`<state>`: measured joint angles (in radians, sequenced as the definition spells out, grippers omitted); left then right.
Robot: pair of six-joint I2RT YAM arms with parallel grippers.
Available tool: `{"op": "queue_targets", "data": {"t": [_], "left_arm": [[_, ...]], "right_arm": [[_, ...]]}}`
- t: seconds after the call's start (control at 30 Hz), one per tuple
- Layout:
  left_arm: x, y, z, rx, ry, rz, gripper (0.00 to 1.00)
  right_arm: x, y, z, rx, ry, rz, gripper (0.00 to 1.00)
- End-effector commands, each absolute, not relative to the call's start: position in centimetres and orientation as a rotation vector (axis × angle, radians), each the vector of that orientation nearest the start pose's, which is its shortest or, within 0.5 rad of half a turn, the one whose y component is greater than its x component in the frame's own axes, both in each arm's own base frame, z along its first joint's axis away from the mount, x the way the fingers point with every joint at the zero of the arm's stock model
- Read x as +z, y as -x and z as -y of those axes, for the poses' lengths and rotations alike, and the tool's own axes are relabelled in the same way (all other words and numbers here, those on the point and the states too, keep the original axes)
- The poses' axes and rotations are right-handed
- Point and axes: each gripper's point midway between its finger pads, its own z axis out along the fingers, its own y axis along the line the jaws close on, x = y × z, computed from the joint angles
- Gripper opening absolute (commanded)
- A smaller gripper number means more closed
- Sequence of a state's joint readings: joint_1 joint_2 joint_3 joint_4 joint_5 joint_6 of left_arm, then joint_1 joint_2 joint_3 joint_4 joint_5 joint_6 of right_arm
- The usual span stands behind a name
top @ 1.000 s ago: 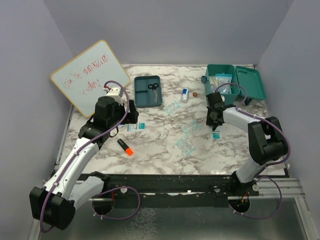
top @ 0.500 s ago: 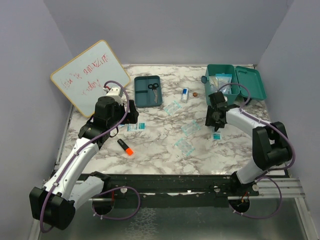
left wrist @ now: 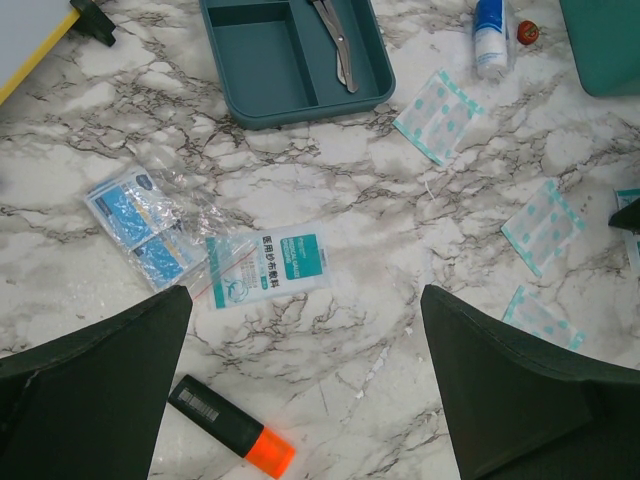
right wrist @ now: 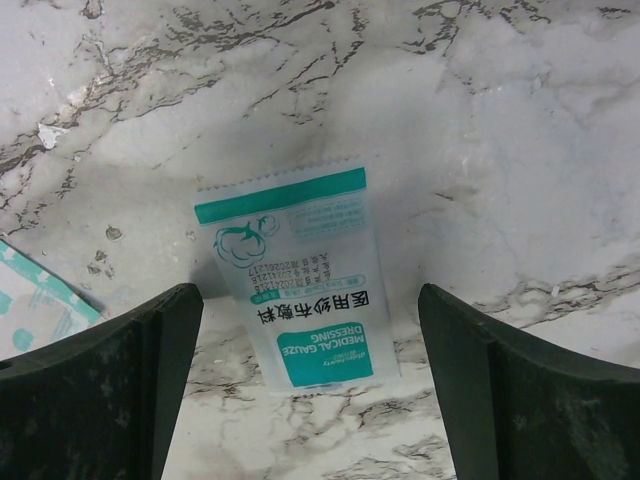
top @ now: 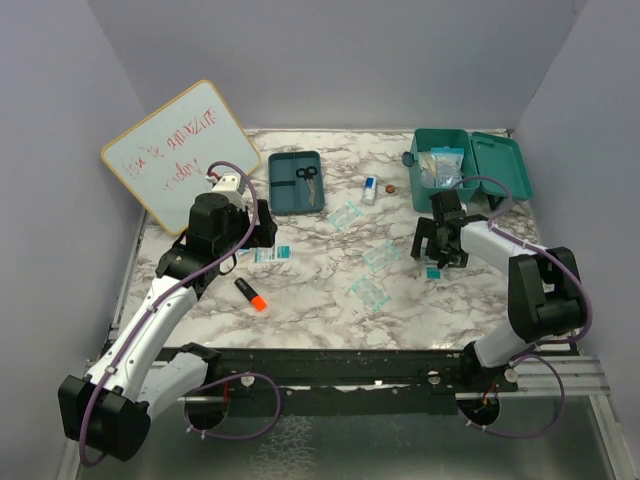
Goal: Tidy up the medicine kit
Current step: Pick up the medical item at the center of the board.
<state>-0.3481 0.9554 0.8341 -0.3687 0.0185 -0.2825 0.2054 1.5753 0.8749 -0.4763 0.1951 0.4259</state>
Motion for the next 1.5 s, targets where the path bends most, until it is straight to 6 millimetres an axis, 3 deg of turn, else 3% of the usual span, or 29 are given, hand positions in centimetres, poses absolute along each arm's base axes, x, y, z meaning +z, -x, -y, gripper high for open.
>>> {"op": "queue_targets", "data": {"t": [0.0, 0.33, 0.6, 0.9, 1.47], "left_arm": [[21.1, -29.2, 12.5, -0.424, -0.102, -2.071, 0.99], [21.0, -29.2, 12.6, -0.426, -0.101, -2.078, 0.99], [20.8, -29.3, 12.7, -0.429, -0.101, -2.084, 0.99], [20.6, -29.4, 12.7, -0.429, -0.1, -2.091, 0.99], [20.3, -29.6, 12.3, -0.405, -0.086, -2.09, 0.99]], "right_arm": [[2.0, -29.8, -5.2, -0.029, -0.342, -2.703, 0.95], [0.8, -29.4, -5.6, -0.006, -0.303, -2.743, 0.88], [1.0, -29.4, -5.0, -0.047, -0.301, -2.735, 0.72], [1.1, -29.6, -5.0, -0.048, -0.295, -2.73, 0.6], [3.4, -29.9, -6.2, 0.069, -0.238, -2.668, 0.49]]}}
